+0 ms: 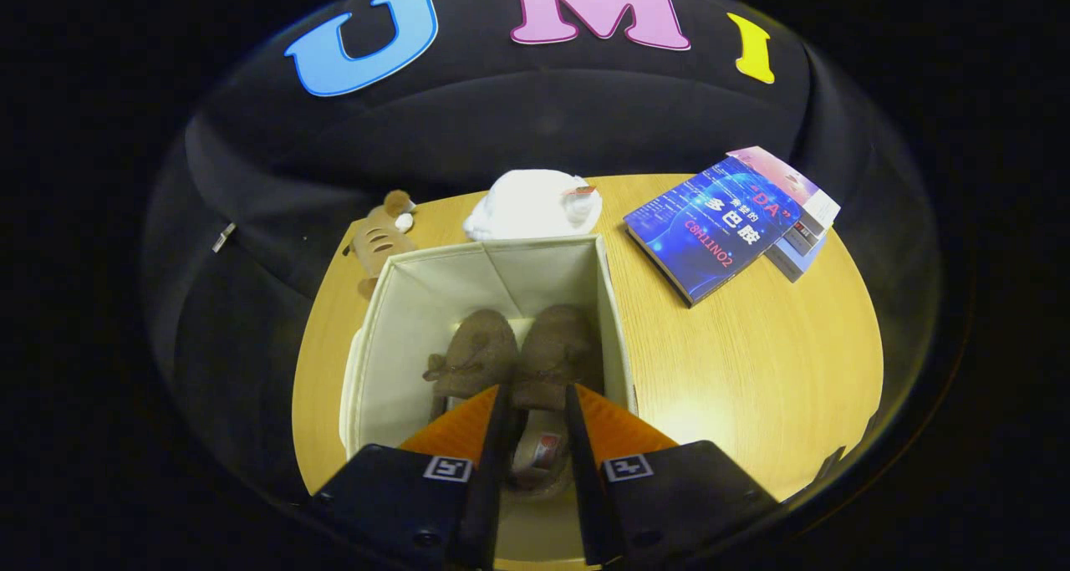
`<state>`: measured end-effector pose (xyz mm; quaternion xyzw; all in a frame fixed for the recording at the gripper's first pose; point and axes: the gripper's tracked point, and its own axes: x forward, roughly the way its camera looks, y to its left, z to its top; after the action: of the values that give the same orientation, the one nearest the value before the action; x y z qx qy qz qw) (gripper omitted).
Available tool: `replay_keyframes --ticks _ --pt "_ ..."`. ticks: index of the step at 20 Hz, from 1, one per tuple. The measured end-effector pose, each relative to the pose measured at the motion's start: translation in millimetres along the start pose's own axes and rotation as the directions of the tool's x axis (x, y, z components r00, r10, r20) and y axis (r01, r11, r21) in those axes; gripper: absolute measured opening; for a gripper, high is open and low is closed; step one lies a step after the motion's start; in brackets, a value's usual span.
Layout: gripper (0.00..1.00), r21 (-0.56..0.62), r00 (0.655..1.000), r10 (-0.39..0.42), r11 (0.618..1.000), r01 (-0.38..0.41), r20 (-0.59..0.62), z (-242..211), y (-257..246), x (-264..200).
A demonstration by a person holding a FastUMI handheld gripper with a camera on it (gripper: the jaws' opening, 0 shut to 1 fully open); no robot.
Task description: Open the storage box then place both shoes into the box .Put the left shoe in first, then the right shoe, with the right side of both shoes facing outward in a uniform manner.
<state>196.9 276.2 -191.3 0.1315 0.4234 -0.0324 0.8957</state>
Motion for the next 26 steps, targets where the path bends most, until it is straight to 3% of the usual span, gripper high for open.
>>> replay_keyframes --ticks 1,2,3,5,8,11,14,20,26 --pt "0.57 -0.019 1.000 0.011 1.000 -0.010 0.025 4 0 -8" --pt "0.65 -0.040 0.999 0.026 0.999 -0.024 0.046 5 1 -16" --pt "0.83 -0.064 0.997 0.039 0.997 -0.035 0.063 7 1 -25" --pt "1.00 -0.110 0.992 0.056 0.993 -0.044 0.112 15 -5 -44" --pt "1.00 -0.152 0.972 0.062 0.988 -0.028 0.225 35 -23 -81" --pt "1.00 -0.149 0.932 0.053 0.989 0.002 0.359 62 -50 -127" --pt "1.00 -0.120 0.882 0.000 0.991 0.064 0.470 85 -96 -169" --pt "1.00 -0.044 0.816 -0.100 0.988 0.151 0.570 97 -199 -226" --pt "0.99 -0.042 0.814 -0.096 0.988 0.146 0.572 76 -269 -239"
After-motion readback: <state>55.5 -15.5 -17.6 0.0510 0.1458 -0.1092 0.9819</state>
